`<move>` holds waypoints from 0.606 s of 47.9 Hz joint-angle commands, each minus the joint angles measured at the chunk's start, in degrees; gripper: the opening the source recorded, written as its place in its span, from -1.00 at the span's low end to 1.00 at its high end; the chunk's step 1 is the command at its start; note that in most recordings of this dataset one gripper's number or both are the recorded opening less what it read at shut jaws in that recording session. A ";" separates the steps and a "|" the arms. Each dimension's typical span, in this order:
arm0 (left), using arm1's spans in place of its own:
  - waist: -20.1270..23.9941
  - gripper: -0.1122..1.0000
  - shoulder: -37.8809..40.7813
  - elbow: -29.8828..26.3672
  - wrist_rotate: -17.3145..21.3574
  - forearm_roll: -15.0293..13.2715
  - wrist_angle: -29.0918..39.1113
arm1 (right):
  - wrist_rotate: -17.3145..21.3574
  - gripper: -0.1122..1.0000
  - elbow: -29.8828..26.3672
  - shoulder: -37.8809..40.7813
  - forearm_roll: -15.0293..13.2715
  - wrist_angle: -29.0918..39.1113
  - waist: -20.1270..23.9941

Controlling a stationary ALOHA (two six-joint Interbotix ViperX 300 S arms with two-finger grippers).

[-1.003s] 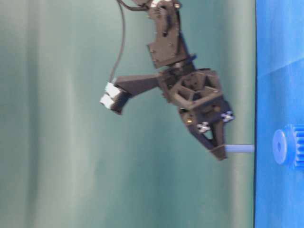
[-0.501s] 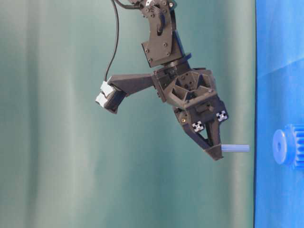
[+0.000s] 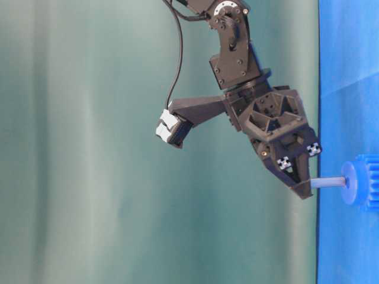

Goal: Insert the shaft placed at a random location into the center hole of the small gear at another random location.
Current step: 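Align the held shaft over the blue gear's center hole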

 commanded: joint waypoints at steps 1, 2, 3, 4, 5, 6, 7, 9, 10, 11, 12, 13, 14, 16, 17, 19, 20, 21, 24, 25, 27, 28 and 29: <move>0.09 -0.80 0.18 -0.53 -0.09 0.09 -0.26 | 0.09 -0.76 -0.44 -0.79 0.18 -0.44 0.09; 0.09 -0.80 0.18 -0.53 -0.09 0.00 -0.26 | 0.09 -0.76 -0.44 -0.70 0.18 -0.44 0.09; 0.09 -0.80 0.18 -0.53 -0.09 0.00 -0.26 | 0.09 -0.76 -0.35 -0.79 0.18 -0.44 0.09; 0.09 -0.80 0.18 -0.53 -0.09 0.00 -0.26 | 0.09 -0.76 -0.44 -0.79 0.26 -0.44 0.09; 0.09 -0.80 0.18 -0.53 -0.09 0.00 -0.26 | 0.09 -0.76 -0.44 -0.79 0.26 -0.44 0.09; 0.09 -0.80 0.18 -0.53 -0.09 0.00 -0.26 | 0.09 -0.76 -0.44 -0.79 0.26 -0.44 0.09; 0.09 -0.80 0.18 -0.53 -0.09 0.00 -0.26 | 0.09 -0.76 -0.44 -0.79 0.26 -0.44 0.09; 0.09 -0.80 0.18 -0.53 -0.09 0.00 -0.26 | 0.09 -0.76 -0.44 -0.97 0.26 -0.44 0.09; 0.09 -0.80 0.18 -0.53 -0.09 0.00 -0.26 | 0.09 -0.76 -0.44 -1.05 0.26 -0.44 0.09; 0.09 -0.80 0.18 -0.53 -0.09 0.00 -0.18 | 0.09 -0.76 -0.44 -1.23 0.26 -0.44 0.09; 0.09 -0.80 0.18 -0.53 -0.09 0.00 -0.26 | 0.09 -0.76 -0.44 -1.41 0.26 -0.35 0.09; 0.09 -0.80 0.18 -0.53 -0.09 0.00 -0.18 | 0.09 -0.76 -0.44 -1.85 0.26 -0.35 0.09; 0.09 -0.80 0.18 -0.53 -0.09 0.00 -0.18 | 0.09 -0.76 -0.44 -2.20 0.26 -0.26 0.09; 0.09 -0.80 0.18 -0.53 -0.09 0.00 -0.18 | 0.00 -0.76 -0.44 -3.08 0.26 -0.18 0.09; 0.09 -0.80 0.26 -0.53 -0.09 0.00 -0.26 | -0.09 -0.76 -0.44 -3.52 0.26 -0.18 0.09; 0.09 -0.80 0.18 -0.53 -0.09 0.00 -0.26 | -0.18 -0.76 -0.44 -4.31 0.26 0.00 0.09; 0.09 -0.80 0.18 -0.53 -0.09 0.00 -0.18 | -0.18 -0.76 -0.35 -4.66 0.18 0.09 0.09; 0.09 -0.80 0.18 -0.53 -0.09 0.00 -0.18 | -0.18 -0.76 -0.35 -5.10 0.09 0.18 0.18; 0.09 -0.80 0.18 -0.53 -0.09 0.09 -0.09 | -0.26 -0.76 -0.26 -6.15 0.09 0.62 0.26; 0.09 -0.80 0.18 -0.53 -0.09 0.00 -0.09 | -0.26 -0.76 -0.26 -6.42 0.09 0.88 0.35; 0.09 -0.80 0.18 -0.53 -0.09 0.00 -0.09 | -0.26 -0.76 -0.26 -6.94 0.09 1.32 0.53; 0.09 -0.80 0.18 -0.53 -0.09 0.00 -0.09 | -0.26 -0.76 -0.18 -7.12 0.09 1.41 0.70; 0.09 -0.80 0.18 -0.53 -0.09 0.00 -0.09 | -0.26 -0.76 -0.18 -7.21 0.09 1.49 0.79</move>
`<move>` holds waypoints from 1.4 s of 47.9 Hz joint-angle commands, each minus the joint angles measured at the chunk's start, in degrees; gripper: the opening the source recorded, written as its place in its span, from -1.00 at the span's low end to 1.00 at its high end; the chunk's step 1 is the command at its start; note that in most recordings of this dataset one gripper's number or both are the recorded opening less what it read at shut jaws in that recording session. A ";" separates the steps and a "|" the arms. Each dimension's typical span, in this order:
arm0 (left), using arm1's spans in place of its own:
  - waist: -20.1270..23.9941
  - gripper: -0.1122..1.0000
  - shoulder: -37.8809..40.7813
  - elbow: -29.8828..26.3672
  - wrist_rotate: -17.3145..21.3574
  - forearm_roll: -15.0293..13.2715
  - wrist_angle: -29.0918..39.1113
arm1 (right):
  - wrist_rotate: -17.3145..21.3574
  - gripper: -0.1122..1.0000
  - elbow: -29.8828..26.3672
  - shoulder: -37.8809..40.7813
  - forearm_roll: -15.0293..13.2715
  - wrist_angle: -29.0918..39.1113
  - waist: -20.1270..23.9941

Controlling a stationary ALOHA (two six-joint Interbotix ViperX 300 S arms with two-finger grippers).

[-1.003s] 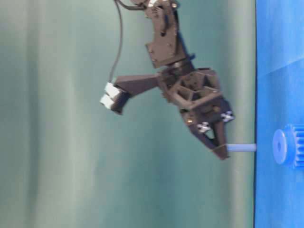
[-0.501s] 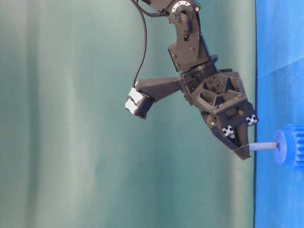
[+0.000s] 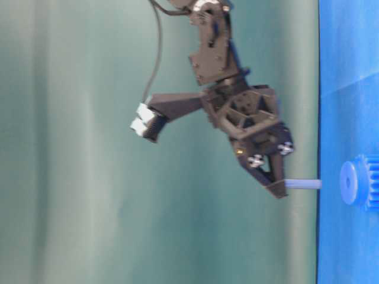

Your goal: Insert the shaft placed at a random location into the center hole of the small gear at another random location.

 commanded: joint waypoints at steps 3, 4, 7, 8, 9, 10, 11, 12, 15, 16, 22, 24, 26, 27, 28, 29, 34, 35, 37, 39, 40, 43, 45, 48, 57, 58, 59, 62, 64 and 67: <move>0.09 -0.80 0.18 -0.53 -0.09 0.00 -0.09 | -0.18 -0.76 -0.18 -2.81 0.00 0.18 0.70; 0.09 -0.80 0.18 -0.53 -0.09 0.00 -0.18 | -0.18 -0.76 -0.18 -2.72 0.00 0.26 0.70; 0.09 -0.80 0.18 -0.53 -0.09 0.09 -0.18 | -0.18 -0.76 0.00 -2.81 0.00 0.26 0.70; 0.09 -0.80 0.18 -0.53 -0.09 0.09 -0.18 | -0.26 -0.76 0.00 -2.81 0.00 0.26 0.70; 0.18 -0.80 0.18 -0.53 -0.09 0.00 -0.09 | -0.26 -0.76 0.00 -2.72 0.00 0.26 0.70; 0.09 -0.80 0.18 -0.53 -0.09 0.00 -0.18 | -0.26 -0.76 0.00 -2.72 0.00 0.18 0.70; 0.09 -0.80 0.18 -0.53 -0.09 0.09 -0.18 | -0.26 -0.76 0.00 -2.64 0.00 0.09 0.70; 0.09 -0.80 0.18 -0.53 -0.09 0.00 -0.09 | -0.26 -0.76 0.00 -2.55 0.00 0.00 0.70; 0.09 -0.80 0.18 -0.53 -0.09 0.00 -0.18 | -0.26 -0.76 -0.09 -2.11 0.00 -0.09 0.70; 0.09 -0.80 0.18 -0.53 -0.09 0.00 -0.18 | -0.26 -0.76 -0.09 -1.93 0.00 -0.09 0.70; 0.09 -0.80 0.18 -0.53 -0.09 0.00 -0.18 | -0.18 -0.76 -0.79 0.18 0.09 -0.53 0.70; 0.09 -0.80 0.18 -0.53 -0.09 0.00 -0.18 | -0.18 -0.76 -0.97 0.88 0.18 -0.79 0.70; 0.09 -0.80 0.18 -0.53 -0.09 0.09 -0.18 | -0.09 -0.76 -1.14 1.67 0.18 -0.97 0.70; 0.09 -0.80 0.18 -0.53 -0.09 0.00 -0.09 | -0.09 -0.76 -1.14 2.02 0.18 -1.14 0.70; 0.09 -0.80 0.18 -0.53 -0.09 0.00 -0.18 | 0.00 -0.76 -1.23 2.37 0.18 -1.32 0.62; 0.09 -0.80 0.18 -0.53 -0.09 0.00 -0.18 | 0.00 -0.76 -1.32 2.72 0.18 -1.58 0.62; 0.09 -0.80 0.18 -0.53 -0.09 0.09 -0.18 | 0.09 -0.76 -1.41 4.57 0.44 -2.37 0.53; 0.09 -0.80 0.18 -0.53 -0.09 0.09 -0.18 | 0.09 -0.76 -1.41 4.75 0.62 -2.46 0.44; 0.18 -0.80 0.18 -0.53 -0.09 0.00 -0.18 | 0.09 -0.76 -1.41 4.92 0.88 -2.55 0.44; 0.09 -0.80 0.18 -0.53 -0.09 0.00 -0.18 | 0.09 -0.76 -1.41 5.10 1.05 -2.55 0.44; 0.09 -0.80 0.18 -0.53 -0.09 0.00 -0.18 | 0.09 -0.76 -1.32 5.10 1.14 -2.55 0.44; 0.09 -0.80 0.18 -0.53 -0.18 0.00 -0.18 | 0.09 -0.76 -1.23 5.01 1.14 -2.55 0.44; 0.09 -0.80 0.18 -0.53 -0.18 0.09 -0.18 | 0.09 -0.76 -1.23 5.01 1.23 -2.55 0.53; 0.09 -0.80 0.18 -0.53 -0.18 0.09 -0.09 | 0.09 -0.76 -1.14 5.01 1.23 -2.55 0.44; 0.09 -0.80 0.18 -0.53 -0.18 0.00 -0.18 | 0.09 -0.76 -1.14 5.63 1.49 -2.55 0.53; 0.09 -0.80 0.18 -0.53 -0.18 0.00 -0.18 | 0.09 -0.76 -1.14 5.80 1.49 -2.55 0.53; 0.09 -0.80 0.18 -0.53 -0.18 0.09 -0.18 | 0.09 -0.76 -1.23 6.15 1.58 -2.55 0.44; 0.09 -0.80 0.26 -0.53 -0.18 0.09 -0.18 | 0.09 -0.76 -1.41 7.12 1.76 -2.55 0.53; 0.09 -0.80 0.18 -0.53 -0.18 0.09 -0.09 | 0.09 -0.76 -1.49 7.56 2.11 -2.55 0.53; 0.09 -0.80 0.18 -0.44 -0.18 0.00 -0.09 | 0.09 -0.76 -1.49 8.09 2.37 -2.55 0.44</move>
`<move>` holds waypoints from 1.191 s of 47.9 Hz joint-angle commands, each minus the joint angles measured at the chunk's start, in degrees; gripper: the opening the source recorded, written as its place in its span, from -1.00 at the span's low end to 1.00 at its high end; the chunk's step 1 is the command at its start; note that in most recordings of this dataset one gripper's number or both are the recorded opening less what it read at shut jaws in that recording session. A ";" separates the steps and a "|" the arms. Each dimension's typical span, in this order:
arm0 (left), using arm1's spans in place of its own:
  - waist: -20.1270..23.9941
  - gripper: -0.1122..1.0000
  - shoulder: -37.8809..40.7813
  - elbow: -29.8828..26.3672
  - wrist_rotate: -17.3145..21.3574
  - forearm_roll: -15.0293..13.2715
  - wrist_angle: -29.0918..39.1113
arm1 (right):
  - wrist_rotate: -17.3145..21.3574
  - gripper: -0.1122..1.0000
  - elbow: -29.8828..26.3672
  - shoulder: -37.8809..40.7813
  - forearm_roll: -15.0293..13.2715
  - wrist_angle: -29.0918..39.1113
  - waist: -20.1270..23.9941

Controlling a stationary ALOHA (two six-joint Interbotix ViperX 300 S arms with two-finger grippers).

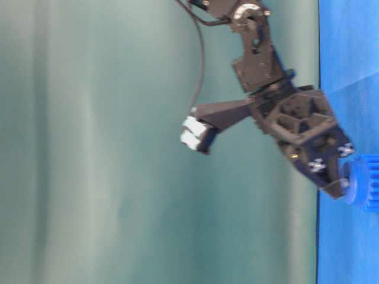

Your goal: Insert the shaft placed at a random location into the center hole of the small gear at another random location.

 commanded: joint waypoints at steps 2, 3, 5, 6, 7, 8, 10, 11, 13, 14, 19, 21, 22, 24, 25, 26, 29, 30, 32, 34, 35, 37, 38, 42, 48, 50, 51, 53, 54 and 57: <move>0.18 -0.80 0.18 -0.62 -0.09 0.00 -0.26 | -0.09 -0.76 -1.05 -0.53 0.44 -0.62 -0.09; 0.09 -0.80 0.18 -0.62 -0.09 0.00 -0.26 | -0.09 -0.76 -0.97 -0.62 0.44 -0.62 0.00; 0.09 -0.80 0.18 -0.53 -0.09 0.00 -0.26 | -0.09 -0.76 -1.05 -0.62 0.35 -0.44 0.00; 0.09 -0.80 0.18 -0.62 -0.09 0.00 -0.26 | -0.09 -0.76 -1.05 -0.53 0.44 -0.35 0.00; 0.09 -0.80 0.18 -0.62 -0.09 0.00 -0.26 | -0.09 -0.76 -1.05 -0.62 0.35 -0.35 0.00; 0.09 -0.80 0.18 -0.62 -0.09 0.00 -0.26 | -0.09 -0.76 -1.05 -0.62 0.35 -0.26 0.00; 0.09 -0.80 0.18 -0.62 -0.09 0.00 -0.26 | -0.18 -0.76 -1.05 -0.62 0.26 -0.18 0.09; 0.09 -0.80 0.18 -0.62 -0.09 0.00 -0.26 | -0.18 -0.76 -1.05 -0.62 0.26 -0.18 0.09; 0.09 -0.80 0.18 -0.62 -0.09 0.00 -0.26 | -0.18 -0.76 -1.05 -0.62 0.18 -0.09 0.09; 0.09 -0.80 0.18 -0.62 -0.09 0.00 -0.26 | -0.18 -0.76 -1.05 -0.53 0.18 -0.09 0.18; 0.09 -0.80 0.18 -0.62 -0.09 0.00 -0.26 | -0.18 -0.76 -1.14 -0.62 0.18 -0.26 0.09; 0.09 -0.80 0.18 -0.62 -0.09 0.00 -0.26 | -0.18 -0.76 -1.14 -0.62 0.26 -0.44 0.18; 0.09 -0.80 0.18 -0.62 -0.09 0.00 -0.26 | -0.18 -0.76 -1.14 -0.62 0.18 -0.35 0.18; 0.09 -0.80 0.18 -0.53 -0.09 0.00 -0.26 | -0.18 -0.76 -1.14 -0.62 0.18 -0.44 0.09; 0.09 -0.80 0.18 -0.62 -0.09 0.00 -0.26 | -0.18 -0.76 -1.14 -0.62 0.26 -0.44 0.18; 0.09 -0.80 0.18 -0.53 -0.09 0.09 -0.26 | -0.18 -0.76 -1.14 -0.62 0.26 -0.35 0.09; 0.09 -0.80 0.18 -0.53 -0.09 0.00 -0.18 | -0.18 -0.76 -1.23 -0.62 0.26 -0.09 0.09; 0.09 -0.80 0.18 -0.62 -0.09 0.00 -0.18 | -0.18 -0.76 -1.23 -0.62 0.26 -0.09 0.09; 0.09 -0.80 0.18 -0.53 -0.09 0.00 -0.09 | -0.18 -0.75 -1.23 -0.62 0.26 0.09 0.09; 0.09 -0.80 0.18 -0.62 -0.09 0.09 0.00 | -0.18 -0.75 -1.32 -0.62 0.26 0.18 0.09; 0.09 -0.80 0.18 -0.62 -0.09 0.00 0.00 | -0.18 -0.75 -1.32 -0.62 0.26 0.26 0.18; 0.09 -0.80 0.18 -0.53 -0.09 0.00 0.00 | -0.18 -0.75 -1.41 -0.62 0.26 0.53 0.09; 0.09 -0.80 0.18 -0.53 -0.09 0.00 -0.09 | -0.18 -0.73 -1.49 -0.62 0.26 0.62 0.09; 0.09 -0.80 0.18 -0.62 -0.09 0.09 0.09 | -0.09 -0.47 -1.76 -0.70 0.44 1.05 0.18; 0.09 -0.80 0.18 -0.53 -0.09 0.00 0.62 | -0.18 0.13 -2.11 -1.32 0.44 2.20 0.09; 0.09 -0.80 0.18 -0.62 -0.09 0.00 0.79 | -0.18 0.35 -2.20 -1.58 0.35 2.55 0.09; 0.09 -0.80 0.18 -0.53 -0.18 0.00 0.79 | -0.18 0.48 -2.20 -1.76 0.44 2.72 0.09; 0.09 -0.80 0.18 -0.62 -0.18 0.00 0.79 | -0.18 0.67 -2.20 -2.29 0.44 3.08 0.09; 0.09 -0.80 0.18 -0.53 -0.18 0.09 0.79 | -0.18 0.74 -2.11 -2.55 0.35 3.16 0.09; 0.09 -0.80 0.18 -0.62 -0.53 0.00 0.79 | -0.26 0.76 -1.93 -3.69 0.35 3.52 0.09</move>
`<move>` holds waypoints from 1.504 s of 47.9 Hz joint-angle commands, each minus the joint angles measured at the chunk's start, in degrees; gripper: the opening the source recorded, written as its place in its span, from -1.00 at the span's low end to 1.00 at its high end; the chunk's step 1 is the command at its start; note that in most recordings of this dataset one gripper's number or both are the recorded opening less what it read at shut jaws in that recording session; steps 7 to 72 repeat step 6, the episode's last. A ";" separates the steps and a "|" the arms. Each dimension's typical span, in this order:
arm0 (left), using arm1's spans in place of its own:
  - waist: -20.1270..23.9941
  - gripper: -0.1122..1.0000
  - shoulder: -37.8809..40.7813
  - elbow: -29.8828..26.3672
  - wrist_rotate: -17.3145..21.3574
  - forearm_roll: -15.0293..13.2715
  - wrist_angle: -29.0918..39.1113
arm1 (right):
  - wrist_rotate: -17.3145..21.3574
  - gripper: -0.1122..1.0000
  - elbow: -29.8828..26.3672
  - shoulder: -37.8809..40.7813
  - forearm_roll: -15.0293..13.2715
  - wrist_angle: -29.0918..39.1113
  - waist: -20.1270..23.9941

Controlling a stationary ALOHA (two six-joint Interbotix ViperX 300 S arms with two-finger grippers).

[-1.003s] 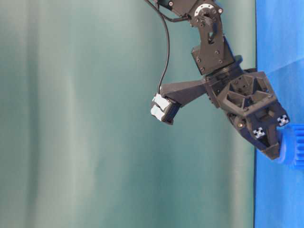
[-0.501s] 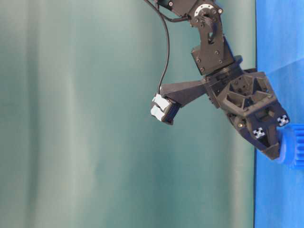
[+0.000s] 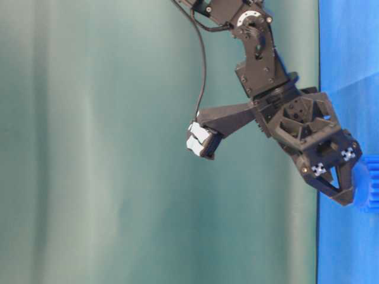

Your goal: Insert the shaft placed at a random location into the center hole of the small gear at another random location.

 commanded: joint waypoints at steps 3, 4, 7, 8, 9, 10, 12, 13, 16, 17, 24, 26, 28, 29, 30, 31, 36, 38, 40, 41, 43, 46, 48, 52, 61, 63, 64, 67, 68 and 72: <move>0.09 -0.80 0.18 -0.62 -0.53 0.00 -0.26 | -0.18 0.68 -0.44 -4.48 0.09 0.53 0.26; 0.09 -0.80 0.18 -0.62 -0.62 0.00 -0.26 | -0.18 0.66 -0.44 -5.01 0.00 0.70 0.26; 0.09 -0.80 0.18 -0.62 -0.70 0.00 -0.26 | -0.26 0.64 -0.26 -5.89 0.00 0.97 0.26; 0.09 -0.80 0.18 -0.62 -0.70 0.00 -0.26 | -0.26 0.64 -0.26 -5.89 0.00 0.97 0.26; 0.09 -0.80 0.18 -0.62 -0.70 0.00 -0.26 | -0.26 0.64 -0.26 -5.89 0.00 0.97 0.26; 0.09 -0.80 0.18 -0.62 -0.70 0.00 -0.26 | -0.26 0.64 -0.26 -5.89 0.00 0.97 0.26; 0.09 -0.80 0.18 -0.62 -0.70 0.00 -0.26 | -0.26 0.64 -0.26 -5.89 0.00 0.97 0.26; 0.09 -0.80 0.18 -0.62 -0.70 0.00 -0.26 | -0.26 0.64 -0.26 -5.89 0.00 0.97 0.26; 0.09 -0.80 0.18 -0.62 -0.70 0.00 -0.26 | -0.26 0.64 -0.26 -5.89 0.00 0.97 0.26; 0.09 -0.80 0.18 -0.62 -0.70 0.00 -0.26 | -0.26 0.64 -0.26 -5.89 0.00 0.97 0.26; 0.09 -0.80 0.18 -0.62 -0.70 0.00 -0.26 | -0.26 0.64 -0.26 -5.89 0.00 0.97 0.26; 0.09 -0.80 0.18 -0.62 -0.70 0.00 -0.26 | -0.26 0.64 -0.26 -5.89 0.00 0.97 0.26; 0.09 -0.80 0.18 -0.62 -0.70 0.00 -0.26 | -0.26 0.64 -0.26 -5.89 0.00 0.97 0.26; 0.09 -0.80 0.18 -0.62 -0.70 0.00 -0.26 | -0.26 0.64 -0.26 -5.89 0.00 0.97 0.26; 0.09 -0.80 0.18 -0.62 -0.70 0.00 -0.26 | -0.26 0.64 -0.26 -5.89 0.00 0.97 0.26; 0.09 -0.80 0.18 -0.62 -0.70 0.00 -0.26 | -0.26 0.64 -0.26 -5.89 0.00 0.97 0.26; 0.09 -0.80 0.18 -0.62 -0.70 0.00 -0.26 | -0.26 0.64 -0.26 -5.89 0.00 0.97 0.26; 0.09 -0.80 0.18 -0.62 -0.70 0.00 -0.26 | -0.26 0.64 -0.26 -5.89 0.00 0.97 0.26; 0.09 -0.80 0.18 -0.62 -0.70 0.00 -0.26 | -0.26 0.64 -0.26 -5.89 0.00 0.97 0.26; 0.09 -0.80 0.18 -0.62 -0.70 0.00 -0.26 | -0.26 0.64 -0.26 -5.89 0.00 0.97 0.26; 0.09 -0.80 0.18 -0.62 -0.70 0.00 -0.26 | -0.26 0.64 -0.26 -5.89 0.00 0.97 0.26; 0.09 -0.80 0.18 -0.62 -0.70 0.00 -0.26 | -0.26 0.64 -0.26 -5.89 0.00 0.97 0.26; 0.09 -0.80 0.18 -0.62 -0.70 0.00 -0.26 | -0.26 0.64 -0.26 -5.89 0.00 0.97 0.26; 0.09 -0.80 0.18 -0.62 -0.70 0.00 -0.26 | -0.26 0.64 -0.26 -5.89 0.00 0.97 0.26; 0.09 -0.80 0.18 -0.62 -0.70 0.00 -0.26 | -0.26 0.64 -0.26 -5.89 0.00 0.97 0.26; 0.09 -0.80 0.18 -0.62 -0.70 0.00 -0.26 | -0.26 0.64 -0.26 -5.89 0.00 0.97 0.26; 0.09 -0.80 0.18 -0.62 -0.70 0.00 -0.26 | -0.26 0.64 -0.26 -5.89 0.00 0.97 0.26; 0.09 -0.80 0.18 -0.62 -0.70 0.00 -0.26 | -0.26 0.64 -0.26 -5.89 0.00 0.97 0.26; 0.09 -0.80 0.18 -0.62 -0.70 0.00 -0.26 | -0.26 0.64 -0.26 -5.89 0.00 0.97 0.26; 0.09 -0.80 0.18 -0.62 -0.70 0.00 -0.26 | -0.26 0.64 -0.26 -5.89 0.00 0.97 0.26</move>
